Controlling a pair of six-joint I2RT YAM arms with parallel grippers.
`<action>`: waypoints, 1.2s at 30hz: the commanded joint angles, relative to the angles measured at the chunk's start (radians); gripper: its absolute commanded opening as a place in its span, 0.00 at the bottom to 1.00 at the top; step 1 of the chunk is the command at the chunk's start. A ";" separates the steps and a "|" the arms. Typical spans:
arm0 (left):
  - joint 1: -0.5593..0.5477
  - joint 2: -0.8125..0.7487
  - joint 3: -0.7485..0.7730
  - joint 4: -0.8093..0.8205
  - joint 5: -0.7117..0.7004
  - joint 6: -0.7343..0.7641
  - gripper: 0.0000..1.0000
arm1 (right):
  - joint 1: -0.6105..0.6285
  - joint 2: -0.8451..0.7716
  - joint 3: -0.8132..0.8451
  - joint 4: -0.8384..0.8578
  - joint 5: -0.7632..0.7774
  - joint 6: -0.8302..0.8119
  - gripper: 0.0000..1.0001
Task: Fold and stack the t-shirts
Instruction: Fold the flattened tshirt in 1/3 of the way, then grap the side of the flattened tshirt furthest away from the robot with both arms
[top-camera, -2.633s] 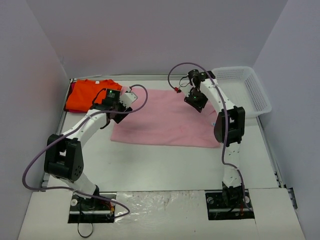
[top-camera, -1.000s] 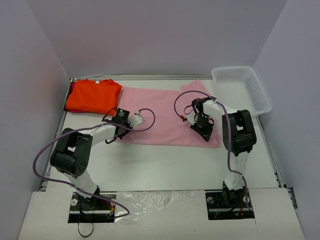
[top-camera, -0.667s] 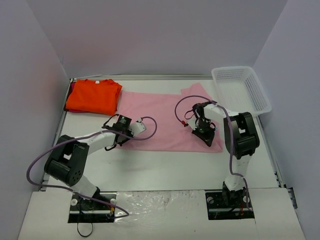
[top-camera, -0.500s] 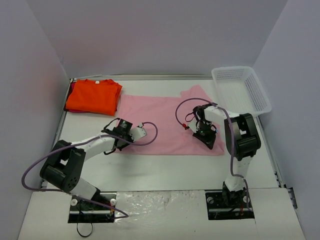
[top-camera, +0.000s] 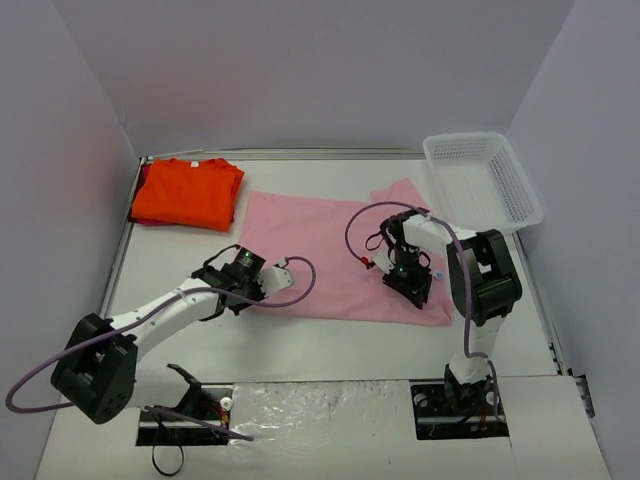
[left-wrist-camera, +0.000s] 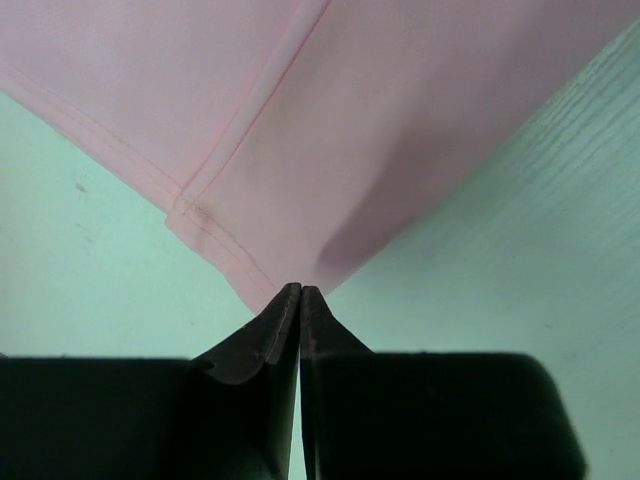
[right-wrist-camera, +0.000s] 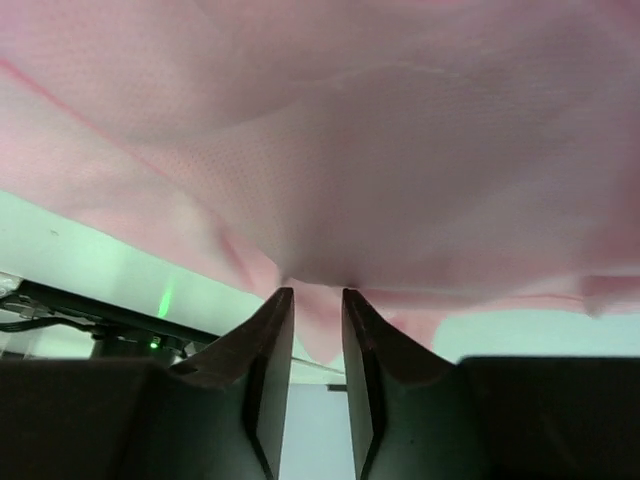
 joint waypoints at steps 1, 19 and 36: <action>-0.003 -0.061 0.086 -0.052 -0.047 -0.025 0.04 | 0.004 -0.048 0.128 -0.098 -0.011 0.005 0.25; 0.377 0.568 1.003 -0.075 0.306 0.009 0.68 | -0.032 0.018 0.595 -0.101 -0.109 -0.009 0.48; 0.491 1.215 1.751 -0.435 0.538 0.116 0.71 | -0.045 0.180 0.584 -0.058 -0.098 0.011 0.45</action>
